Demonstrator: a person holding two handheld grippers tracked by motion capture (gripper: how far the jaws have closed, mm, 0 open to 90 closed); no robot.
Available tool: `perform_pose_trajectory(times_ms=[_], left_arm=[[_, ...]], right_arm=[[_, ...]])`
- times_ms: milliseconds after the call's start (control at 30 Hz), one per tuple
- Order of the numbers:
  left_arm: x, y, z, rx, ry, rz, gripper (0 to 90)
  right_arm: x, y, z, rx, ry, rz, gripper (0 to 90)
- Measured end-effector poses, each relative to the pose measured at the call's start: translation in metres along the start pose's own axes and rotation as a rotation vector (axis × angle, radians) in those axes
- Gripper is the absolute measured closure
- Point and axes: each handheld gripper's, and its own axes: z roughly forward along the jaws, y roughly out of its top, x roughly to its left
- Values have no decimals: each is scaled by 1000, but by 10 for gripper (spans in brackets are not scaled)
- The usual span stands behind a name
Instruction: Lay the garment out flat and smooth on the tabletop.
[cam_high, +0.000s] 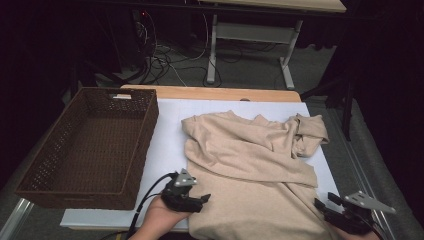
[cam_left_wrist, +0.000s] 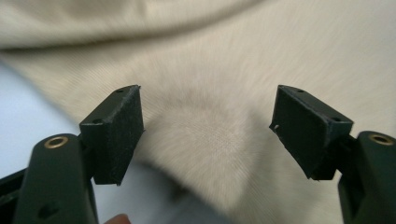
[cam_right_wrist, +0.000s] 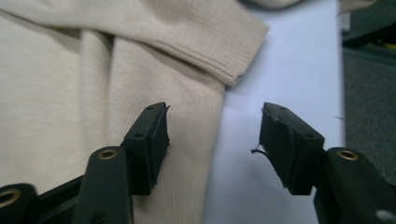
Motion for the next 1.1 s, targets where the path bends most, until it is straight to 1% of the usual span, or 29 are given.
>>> perform_pose_trajectory(times_ms=[33, 67, 100, 133, 167, 200, 233, 267, 333, 367, 400, 433, 467, 533, 567, 600, 633, 667, 700, 733, 767, 800, 867, 900, 967, 1000, 1033, 1067, 1100], left_arm=[[-1, -2, -2, -15, -17, 13, 364], [0, -4, -4, -18, -30, 12, 500], [0, -5, -5, -22, -36, 18, 607], [1, -6, -6, -23, -44, 29, 682], [3, -6, -8, -20, -53, 27, 771], [5, -7, -10, -22, -69, 22, 795], [6, -8, -13, -36, -80, 16, 800], [6, -10, -16, -41, -81, 22, 801], [2, -14, -23, -39, -92, 39, 801], [1, -16, -26, -30, -100, 51, 801], [-2, -17, -28, 3, -132, 82, 801], [-4, -17, -29, 51, -165, 109, 799], [-5, -19, -32, 66, -171, 134, 798], [-5, -24, -38, 52, -201, 128, 797], [-5, -25, -39, 42, -206, 121, 796], [-3, -26, -39, 30, -212, 110, 789], [-1, -26, -39, 17, -219, 88, 768], [1, -26, -39, 2, -228, 62, 730], [1, -26, -39, 2, -228, 62, 675], [3, -26, -39, -21, -235, 38, 605], [5, -26, -39, -45, -226, 26, 540], [6, -26, -40, -65, -200, 18, 540], [10, -25, -39, -105, -132, -20, 401], [14, -23, -36, -115, -112, -46, 351], [21, -17, -29, -102, -79, -79, 276], [23, -14, -25, -87, -66, -86, 269], [26, -11, -22, -59, -51, -91, 278], [26, -8, -18, -29, -31, -84, 301], [26, -7, -15, -6, -21, -71, 306]], right_arm=[[1, 2, 5, 16, -14, -9, 384], [3, 2, 8, 14, -21, -17, 409], [4, 3, 9, 11, -19, -29, 481], [5, 3, 8, 8, -12, -39, 603], [6, 2, 8, 5, 4, -43, 765], [8, 1, 7, 1, 25, -56, 849], [10, 0, 6, -3, 14, -72, 865], [12, -1, 3, -4, 2, -88, 871], [13, -7, -7, -10, -13, -94, 873], [13, -11, -13, -17, -18, -88, 874], [12, -14, -18, -21, -19, -88, 874], [10, -20, -27, -32, -24, -81, 874], [9, -26, -35, -40, -28, -71, 874], [7, -43, -53, -51, -26, -41, 874], [7, -49, -59, -56, -22, -26, 874], [7, -56, -65, -58, -24, -20, 874], [7, -61, -70, -60, -24, -16, 873], [8, -64, -73, -62, -21, -9, 872], [8, -64, -73, -62, -21, -9, 872], [8, -66, -76, -67, -17, -9, 865], [10, -66, -77, -71, -19, -14, 832], [10, -66, -77, -71, -19, -14, 832], [8, -61, -77, -87, -14, -6, 738], [7, -58, -76, -95, -17, -1, 708], [3, -51, -72, -103, -29, -3, 672], [2, -47, -68, -101, -39, -8, 655], [1, -43, -65, -100, -47, -14, 650], [0, -38, -61, -102, -54, -21, 651], [-1, -33, -59, -107, -59, -19, 650]])
